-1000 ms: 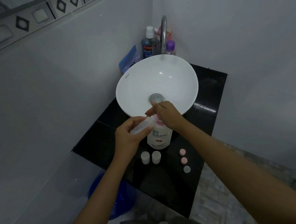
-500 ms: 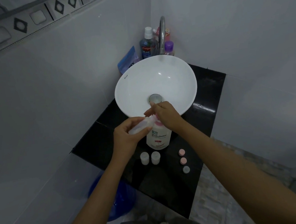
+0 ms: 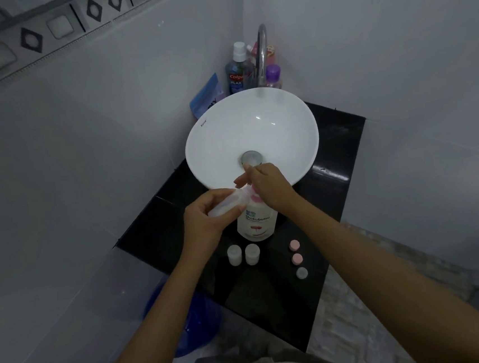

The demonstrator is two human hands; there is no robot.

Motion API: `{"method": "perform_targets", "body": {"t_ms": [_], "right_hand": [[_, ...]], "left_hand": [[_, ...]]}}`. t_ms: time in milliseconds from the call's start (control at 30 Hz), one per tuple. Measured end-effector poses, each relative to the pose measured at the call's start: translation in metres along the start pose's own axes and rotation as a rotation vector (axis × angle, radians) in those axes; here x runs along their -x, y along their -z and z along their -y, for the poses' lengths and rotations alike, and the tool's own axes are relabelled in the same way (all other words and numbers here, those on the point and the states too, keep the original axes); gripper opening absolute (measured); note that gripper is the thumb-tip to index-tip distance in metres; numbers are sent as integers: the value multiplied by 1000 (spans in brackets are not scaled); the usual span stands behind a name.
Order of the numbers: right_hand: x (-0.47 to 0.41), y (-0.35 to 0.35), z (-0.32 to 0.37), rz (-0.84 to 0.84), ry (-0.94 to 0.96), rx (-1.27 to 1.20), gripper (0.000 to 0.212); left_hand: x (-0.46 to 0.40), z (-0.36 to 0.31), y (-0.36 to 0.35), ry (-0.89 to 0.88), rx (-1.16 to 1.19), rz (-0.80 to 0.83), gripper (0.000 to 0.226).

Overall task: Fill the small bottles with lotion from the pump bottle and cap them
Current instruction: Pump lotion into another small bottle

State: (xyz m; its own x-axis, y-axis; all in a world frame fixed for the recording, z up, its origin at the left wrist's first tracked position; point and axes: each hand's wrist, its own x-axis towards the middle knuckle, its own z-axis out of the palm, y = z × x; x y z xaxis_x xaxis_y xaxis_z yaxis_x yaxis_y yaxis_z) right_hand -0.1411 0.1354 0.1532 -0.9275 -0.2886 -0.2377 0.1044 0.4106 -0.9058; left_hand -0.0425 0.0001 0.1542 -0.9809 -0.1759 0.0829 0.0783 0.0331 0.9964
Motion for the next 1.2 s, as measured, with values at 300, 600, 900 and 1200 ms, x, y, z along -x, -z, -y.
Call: {"method": "perform_targets", "body": {"t_ms": [300, 600, 900, 1200], "right_hand": [[-2, 4, 7, -35, 98, 16, 45], [-3, 4, 6, -7, 109, 5, 44], [-3, -1, -3, -41, 62, -50, 45], [-4, 10, 12, 26, 132, -10, 42]], "left_hand": [[-4, -6, 1, -29, -9, -8, 28], [-3, -2, 1, 1, -14, -16, 29], [-4, 1, 1, 12, -23, -10, 28], [-7, -2, 3, -5, -3, -15, 29]]}}
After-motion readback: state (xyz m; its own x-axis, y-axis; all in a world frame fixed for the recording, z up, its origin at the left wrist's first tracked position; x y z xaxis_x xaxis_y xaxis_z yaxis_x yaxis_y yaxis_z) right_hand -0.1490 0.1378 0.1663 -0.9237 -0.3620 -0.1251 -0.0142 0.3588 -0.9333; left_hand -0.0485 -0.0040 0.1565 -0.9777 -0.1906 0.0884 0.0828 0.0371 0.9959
